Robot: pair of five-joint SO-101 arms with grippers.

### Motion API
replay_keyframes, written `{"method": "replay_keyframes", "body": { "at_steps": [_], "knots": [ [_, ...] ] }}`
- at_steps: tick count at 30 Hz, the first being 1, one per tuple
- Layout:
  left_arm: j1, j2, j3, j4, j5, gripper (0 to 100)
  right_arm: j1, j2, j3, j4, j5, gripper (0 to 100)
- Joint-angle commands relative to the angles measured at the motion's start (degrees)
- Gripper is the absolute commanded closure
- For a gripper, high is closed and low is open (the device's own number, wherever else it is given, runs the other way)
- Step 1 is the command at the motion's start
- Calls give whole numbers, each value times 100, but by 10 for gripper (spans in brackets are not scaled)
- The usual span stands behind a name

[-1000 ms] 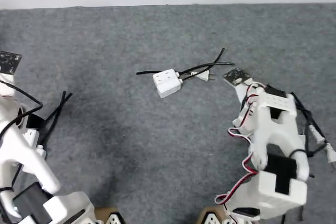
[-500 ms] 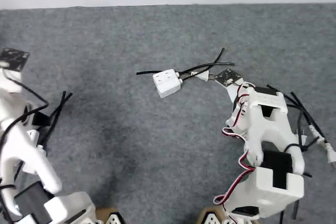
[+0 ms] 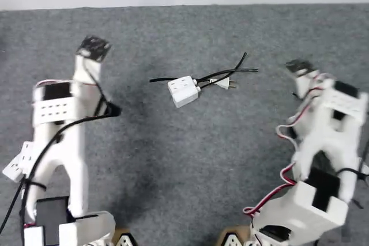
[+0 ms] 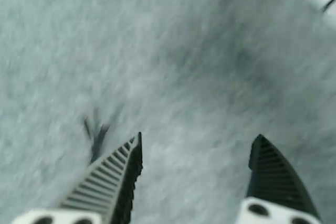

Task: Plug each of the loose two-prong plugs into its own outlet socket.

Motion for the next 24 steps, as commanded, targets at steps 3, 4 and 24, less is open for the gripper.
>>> {"method": "replay_keyframes", "body": {
  "at_steps": [3, 4, 24],
  "knots": [
    [1196, -158, 4, -527, 774, 690, 708, -31, -958, 295, 563, 991],
    [1380, -158, 48, -571, 782, 690, 813, 13, -1020, 295, 607, 991],
    [2576, 422, 1138, -3771, 765, 690, 629, 725, -536, -48, 695, 677]
  ]
}}
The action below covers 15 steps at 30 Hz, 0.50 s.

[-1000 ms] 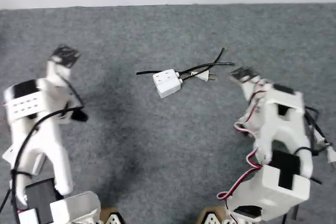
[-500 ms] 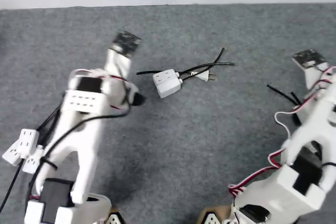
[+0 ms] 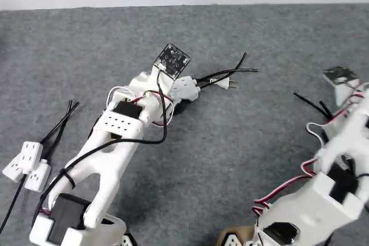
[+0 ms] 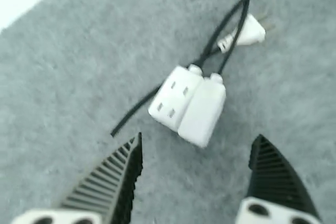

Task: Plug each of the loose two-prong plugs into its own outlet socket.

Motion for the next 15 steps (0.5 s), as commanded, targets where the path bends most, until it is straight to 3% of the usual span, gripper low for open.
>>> {"method": "replay_keyframes", "body": {
  "at_steps": [1, 9, 15],
  "knots": [
    [9, 624, -295, -413, 26, 690, -444, -57, -97, 391, 18, 686],
    [53, 2374, -1516, -413, 18, 690, -743, -57, -97, 400, -378, 693],
    [53, 2690, -1903, -413, 18, 690, -743, -57, -97, 400, -378, 694]
  ]
}}
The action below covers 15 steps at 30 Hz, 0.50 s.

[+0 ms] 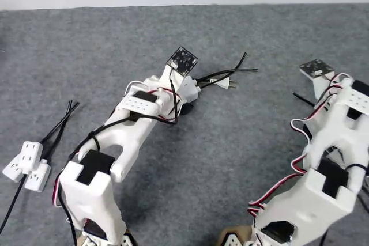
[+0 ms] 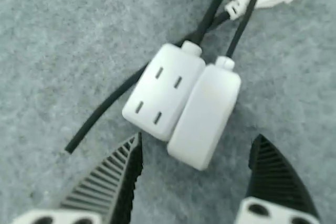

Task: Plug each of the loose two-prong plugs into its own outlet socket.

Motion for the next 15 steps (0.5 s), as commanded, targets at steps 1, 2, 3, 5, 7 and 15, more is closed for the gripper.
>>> {"method": "replay_keyframes", "body": {
  "at_steps": [1, 2, 3, 5, 7, 15],
  "knots": [
    [53, -9, -365, -158, 18, 690, -66, -57, -97, 66, -53, 695],
    [53, 9, -409, -158, 18, 690, -101, -57, -97, 66, -53, 695],
    [53, 53, -453, -158, 18, 691, -136, -48, -97, 66, -53, 695],
    [53, 97, -497, -149, 18, 692, -180, -31, -88, 66, -53, 695],
    [53, 237, -541, -105, 18, 711, -215, -22, -88, 66, -53, 695],
    [229, 668, -1297, 905, -721, 906, -189, -4, -79, 66, -53, 696]
  ]
}}
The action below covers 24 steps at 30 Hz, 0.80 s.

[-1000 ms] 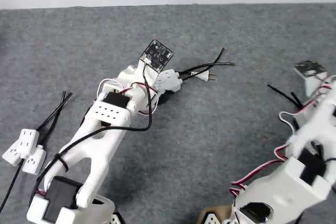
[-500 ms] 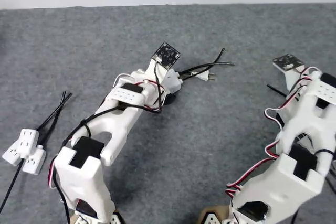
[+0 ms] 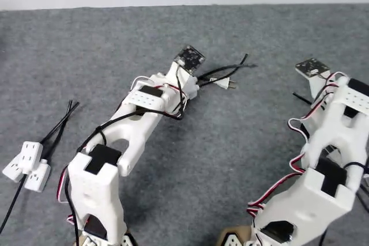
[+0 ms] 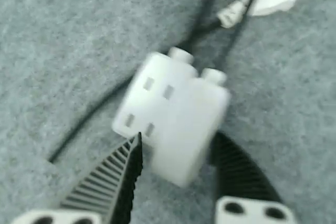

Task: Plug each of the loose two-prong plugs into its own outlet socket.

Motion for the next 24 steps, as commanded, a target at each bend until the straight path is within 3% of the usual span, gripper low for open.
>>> {"method": "replay_keyframes", "body": {
  "at_steps": [1, 3, 7, 21, 24],
  "knots": [
    [158, 79, -514, 563, -651, 937, -66, -31, -70, 66, -53, 696],
    [220, 114, -558, 624, -862, 991, -66, -31, -70, 66, -53, 696],
    [237, 44, -602, 826, -923, 987, -66, -22, -62, 66, -53, 696],
    [501, -3103, -927, 4396, -958, 987, -233, -22, 246, 66, -97, 696],
    [202, -3921, -927, 5090, -967, 987, -242, -22, 246, 84, -132, 696]
  ]
}}
